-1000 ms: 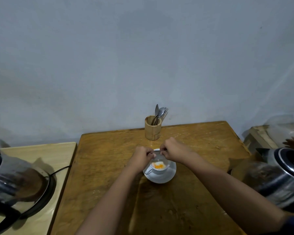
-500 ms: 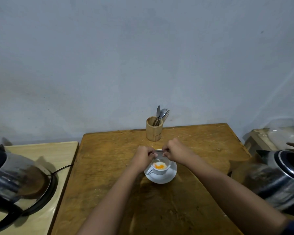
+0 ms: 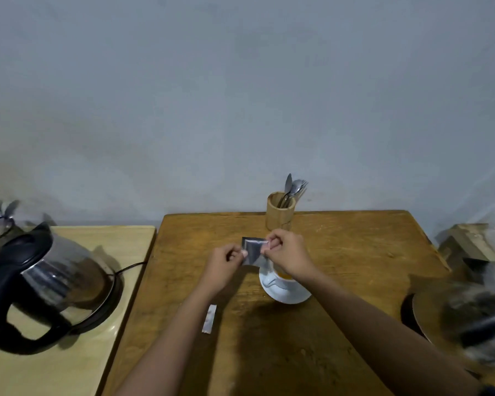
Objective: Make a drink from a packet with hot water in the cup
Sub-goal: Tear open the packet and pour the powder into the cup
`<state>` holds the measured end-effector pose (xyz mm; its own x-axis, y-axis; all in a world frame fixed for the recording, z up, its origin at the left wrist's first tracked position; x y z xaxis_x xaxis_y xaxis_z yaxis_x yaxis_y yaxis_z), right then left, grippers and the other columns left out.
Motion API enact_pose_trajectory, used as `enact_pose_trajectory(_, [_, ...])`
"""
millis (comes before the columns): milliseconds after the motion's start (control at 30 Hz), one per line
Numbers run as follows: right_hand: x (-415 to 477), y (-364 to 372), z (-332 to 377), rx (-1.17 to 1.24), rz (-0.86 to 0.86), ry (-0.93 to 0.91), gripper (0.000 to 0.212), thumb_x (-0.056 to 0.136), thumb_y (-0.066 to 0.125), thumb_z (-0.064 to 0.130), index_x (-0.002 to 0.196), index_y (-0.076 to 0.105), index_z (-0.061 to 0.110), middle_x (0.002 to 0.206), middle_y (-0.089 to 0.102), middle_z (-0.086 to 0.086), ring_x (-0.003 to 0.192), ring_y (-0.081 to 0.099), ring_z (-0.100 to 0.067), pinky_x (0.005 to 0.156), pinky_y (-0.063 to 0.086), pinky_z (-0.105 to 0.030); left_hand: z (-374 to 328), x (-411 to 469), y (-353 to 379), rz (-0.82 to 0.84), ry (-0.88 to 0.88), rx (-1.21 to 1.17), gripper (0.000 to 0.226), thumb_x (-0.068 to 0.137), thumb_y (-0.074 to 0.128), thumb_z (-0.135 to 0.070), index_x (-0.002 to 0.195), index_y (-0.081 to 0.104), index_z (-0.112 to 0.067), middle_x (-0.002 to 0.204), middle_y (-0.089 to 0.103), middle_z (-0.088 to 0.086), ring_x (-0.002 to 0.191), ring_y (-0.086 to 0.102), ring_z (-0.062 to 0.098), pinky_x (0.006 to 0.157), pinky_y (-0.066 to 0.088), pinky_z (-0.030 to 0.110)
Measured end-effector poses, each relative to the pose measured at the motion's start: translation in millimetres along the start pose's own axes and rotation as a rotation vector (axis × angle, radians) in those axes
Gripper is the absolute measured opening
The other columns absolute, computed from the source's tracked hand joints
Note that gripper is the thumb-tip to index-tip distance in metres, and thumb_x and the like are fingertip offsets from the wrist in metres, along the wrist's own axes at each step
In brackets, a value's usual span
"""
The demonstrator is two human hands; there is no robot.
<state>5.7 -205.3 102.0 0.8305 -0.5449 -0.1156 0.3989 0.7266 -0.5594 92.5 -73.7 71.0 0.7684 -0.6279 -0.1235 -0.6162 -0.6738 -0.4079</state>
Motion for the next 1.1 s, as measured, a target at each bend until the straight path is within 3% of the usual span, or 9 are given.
enact_pose_trajectory(167, [-7.9, 35.4, -6.2, 0.019, -0.057, 0.026, 0.027, 0.079, 0.069, 0.009, 0.068, 0.051, 0.026, 0.062, 0.055, 0.006, 0.061, 0.053, -0.007, 0.056, 0.040, -0.018, 32.6, -22.0, -11.2, -0.092, -0.106, -0.098, 0.023, 0.085, 0.061, -0.009, 0.066, 0.058, -0.022, 0.060, 0.050, -0.004, 0.058, 0.045, 0.009, 0.057, 0.038, 0.023])
enact_pose_trajectory(367, [-25.4, 91.2, -34.0, 0.042, 0.010, 0.124, 0.027, 0.071, 0.074, 0.007, 0.067, 0.050, 0.019, 0.054, 0.052, 0.008, 0.053, 0.049, -0.006, 0.053, 0.039, -0.021, 91.5, -60.0, -15.1, -0.242, -0.287, -0.067, 0.023, 0.082, 0.061, -0.006, 0.066, 0.055, -0.020, 0.059, 0.051, -0.003, 0.063, 0.049, 0.015, 0.059, 0.040, 0.029])
enact_pose_trajectory(500, [-34.8, 110.1, -47.6, 0.015, 0.079, 0.089, 0.025, 0.073, 0.067, 0.000, 0.068, 0.052, 0.020, 0.059, 0.053, 0.006, 0.059, 0.052, -0.012, 0.055, 0.040, -0.018, 100.9, -72.7, -6.1, -0.289, -0.319, 0.056, 0.008, 0.087, 0.054, -0.006, 0.084, 0.060, -0.012, 0.072, 0.060, 0.003, 0.066, 0.053, 0.015, 0.053, 0.037, 0.024])
enact_pose_trajectory(633, [-40.7, 125.0, -56.5, -0.093, 0.169, 0.024, 0.019, 0.076, 0.067, 0.003, 0.090, 0.060, 0.014, 0.079, 0.063, -0.002, 0.069, 0.056, -0.008, 0.057, 0.041, -0.008, 108.7, -78.8, 1.1, -0.266, -0.330, 0.120, 0.019, 0.086, 0.054, -0.006, 0.103, 0.063, -0.007, 0.093, 0.069, 0.011, 0.077, 0.059, 0.019, 0.064, 0.039, 0.025])
enact_pose_trajectory(800, [-50.8, 136.2, -61.8, -0.222, 0.206, -0.057, 0.031, 0.080, 0.062, 0.006, 0.110, 0.062, 0.005, 0.114, 0.064, -0.013, 0.101, 0.060, -0.019, 0.081, 0.041, -0.013, 115.1, -83.4, 7.6, -0.214, -0.271, 0.192, 0.026, 0.081, 0.053, -0.002, 0.105, 0.060, -0.009, 0.101, 0.063, 0.013, 0.090, 0.061, 0.027, 0.074, 0.046, 0.029])
enact_pose_trajectory(933, [-57.2, 144.4, -64.5, -0.273, 0.238, -0.128, 0.027, 0.084, 0.054, 0.005, 0.109, 0.063, 0.008, 0.114, 0.054, -0.007, 0.104, 0.052, -0.018, 0.081, 0.034, -0.013, 113.8, -85.8, 10.8, -0.211, -0.267, 0.234, 0.033, 0.082, 0.054, 0.000, 0.114, 0.054, -0.008, 0.115, 0.053, 0.011, 0.101, 0.057, 0.026, 0.085, 0.048, 0.033])
enact_pose_trajectory(1033, [-57.7, 145.0, -66.8, -0.276, 0.231, -0.113, 0.018, 0.083, 0.056, 0.006, 0.100, 0.062, 0.010, 0.101, 0.043, 0.003, 0.092, 0.048, -0.013, 0.070, 0.033, -0.009, 113.2, -85.1, 12.0, -0.203, -0.287, 0.279, 0.040, 0.083, 0.054, -0.002, 0.122, 0.048, -0.007, 0.124, 0.046, 0.010, 0.114, 0.050, 0.026, 0.091, 0.044, 0.032])
enact_pose_trajectory(1100, [-57.8, 145.2, -67.4, -0.284, 0.238, -0.121, 0.016, 0.085, 0.055, 0.006, 0.099, 0.062, 0.009, 0.103, 0.044, 0.000, 0.089, 0.044, -0.011, 0.066, 0.031, -0.007, 112.9, -84.0, 13.7, -0.170, -0.289, 0.320, 0.038, 0.084, 0.052, -0.003, 0.122, 0.049, -0.007, 0.124, 0.045, 0.010, 0.117, 0.047, 0.026, 0.093, 0.044, 0.032])
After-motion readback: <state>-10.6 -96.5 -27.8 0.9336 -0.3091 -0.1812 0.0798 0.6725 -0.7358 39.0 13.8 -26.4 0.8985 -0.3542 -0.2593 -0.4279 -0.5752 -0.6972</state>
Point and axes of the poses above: each hand's wrist, its own x-axis towards the middle knuckle, its own y-axis out of the palm, z = x × y, the point moved 6 cm from there along x, towards the middle knuckle
